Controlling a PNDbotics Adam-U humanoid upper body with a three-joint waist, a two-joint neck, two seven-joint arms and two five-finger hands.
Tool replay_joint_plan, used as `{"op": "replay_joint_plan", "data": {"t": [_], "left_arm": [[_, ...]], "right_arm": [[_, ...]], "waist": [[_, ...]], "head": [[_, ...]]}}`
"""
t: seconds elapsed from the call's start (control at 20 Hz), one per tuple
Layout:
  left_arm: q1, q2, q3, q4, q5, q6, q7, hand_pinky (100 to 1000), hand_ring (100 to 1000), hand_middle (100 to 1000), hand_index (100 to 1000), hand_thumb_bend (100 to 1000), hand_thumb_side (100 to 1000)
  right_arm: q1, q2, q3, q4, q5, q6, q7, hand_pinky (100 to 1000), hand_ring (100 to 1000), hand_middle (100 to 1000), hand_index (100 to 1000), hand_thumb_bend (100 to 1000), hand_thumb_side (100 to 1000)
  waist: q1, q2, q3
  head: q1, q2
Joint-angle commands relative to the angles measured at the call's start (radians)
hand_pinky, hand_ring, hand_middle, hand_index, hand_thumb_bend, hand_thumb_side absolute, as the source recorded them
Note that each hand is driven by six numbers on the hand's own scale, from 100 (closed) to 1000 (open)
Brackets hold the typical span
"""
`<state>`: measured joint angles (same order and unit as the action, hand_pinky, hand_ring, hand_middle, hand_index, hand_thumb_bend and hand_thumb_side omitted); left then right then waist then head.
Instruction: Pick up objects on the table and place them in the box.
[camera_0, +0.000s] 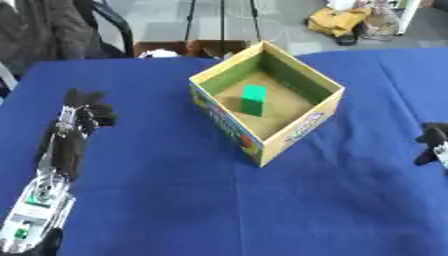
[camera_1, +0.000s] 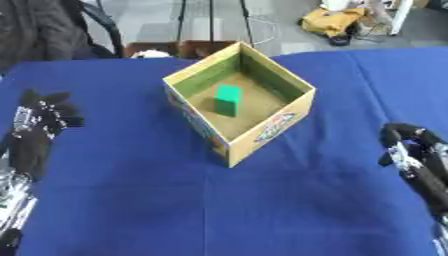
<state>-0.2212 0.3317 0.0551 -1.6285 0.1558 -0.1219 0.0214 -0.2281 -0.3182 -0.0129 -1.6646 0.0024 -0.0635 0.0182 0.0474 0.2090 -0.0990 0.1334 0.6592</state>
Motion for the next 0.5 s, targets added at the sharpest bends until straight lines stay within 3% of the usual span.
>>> {"op": "replay_joint_plan", "data": {"t": [0.05,0.5], "left_arm": [[-0.006,0.008,0.015,-0.017,-0.010,-0.003,-0.009,671,606,579,788,517,957],[-0.006,0.001,0.015,-0.021,-0.017,-0.005,-0.019,668,598,570,777,512,960]], "right_arm": [[-0.008,-0.011,-0.009,-0.019,-0.006,-0.001,-0.004,490,441,570,750,339,616],[-0.008,-0.010,-0.009,-0.019,-0.005,0.000,-0.004,489,441,570,751,340,616]], "waist": [[-0.002,-0.013,-0.001],[-0.002,-0.010,-0.003]], "head": [[0.005,0.005],[0.008,0.011]]}}
